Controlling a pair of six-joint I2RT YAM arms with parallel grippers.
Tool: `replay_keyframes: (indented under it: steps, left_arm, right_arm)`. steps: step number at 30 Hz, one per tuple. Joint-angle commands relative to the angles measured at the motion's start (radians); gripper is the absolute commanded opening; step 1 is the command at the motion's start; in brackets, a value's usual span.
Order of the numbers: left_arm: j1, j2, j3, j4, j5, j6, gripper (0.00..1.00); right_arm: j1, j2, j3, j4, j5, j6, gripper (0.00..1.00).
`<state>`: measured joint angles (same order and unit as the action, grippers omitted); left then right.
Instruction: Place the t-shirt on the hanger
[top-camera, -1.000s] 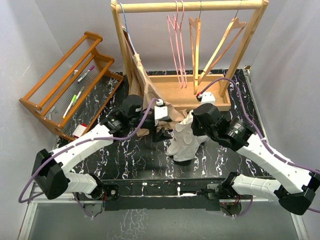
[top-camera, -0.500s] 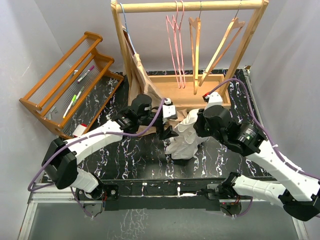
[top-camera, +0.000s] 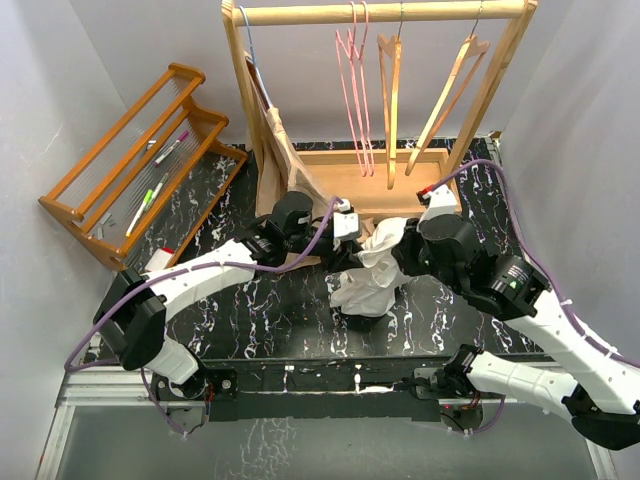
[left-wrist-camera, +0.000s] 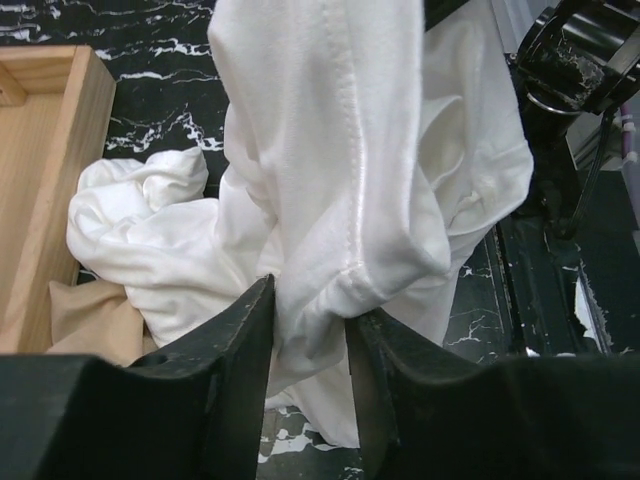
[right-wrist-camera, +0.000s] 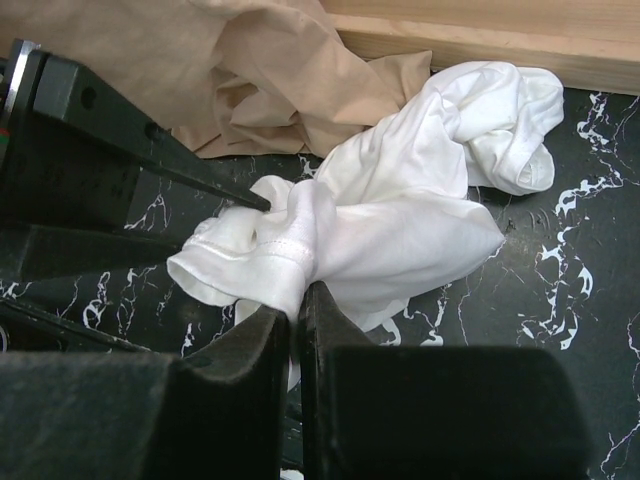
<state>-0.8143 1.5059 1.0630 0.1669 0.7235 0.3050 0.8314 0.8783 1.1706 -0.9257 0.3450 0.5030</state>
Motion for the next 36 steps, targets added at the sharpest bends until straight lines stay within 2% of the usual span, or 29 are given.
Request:
replay_keyframes:
  steps: [1, 3, 4, 8, 13, 22, 26, 28, 32, 36]
  left_arm:
    - [-0.012, -0.009, 0.016, 0.032, 0.047, -0.013, 0.25]
    - [-0.012, -0.006, 0.023, 0.029, 0.047, -0.021, 0.06]
    - [-0.013, -0.005, 0.028, 0.025, 0.045, -0.024, 0.0]
    - [-0.012, -0.026, 0.074, -0.056, 0.003, -0.005, 0.0]
    - [0.007, -0.085, 0.211, -0.324, -0.1, 0.081, 0.0]
    - [0.055, -0.082, 0.539, -0.755, -0.248, 0.161, 0.0]
    - [0.056, -0.021, 0.725, -0.906, -0.268, 0.176, 0.0]
    - [0.057, 0.02, 0.825, -0.975, -0.278, 0.174, 0.0]
    - [0.057, 0.1, 1.0, -1.071, -0.315, 0.163, 0.0]
    - [0.056, 0.142, 1.059, -1.056, -0.357, 0.137, 0.0]
  right_arm:
    - [0.008, -0.035, 0.012, 0.032, 0.019, 0.0, 0.08]
    - [0.008, -0.042, 0.004, 0.035, 0.022, 0.0, 0.08]
    - [0.008, -0.044, 0.0, 0.034, 0.022, 0.0, 0.08]
    - [0.008, -0.044, -0.025, 0.023, 0.033, 0.003, 0.08]
    - [0.008, -0.034, -0.073, -0.002, 0.062, 0.008, 0.09]
    - [0.008, 0.015, -0.136, 0.052, 0.058, 0.011, 0.43]
    - [0.007, 0.009, -0.15, 0.1, 0.05, 0.01, 0.6]
    - [0.008, -0.003, -0.153, 0.124, 0.037, 0.009, 0.66]
    - [0.008, -0.042, -0.159, 0.182, -0.005, 0.008, 0.68]
    - [0.008, -0.073, -0.186, 0.286, -0.096, -0.002, 0.63]
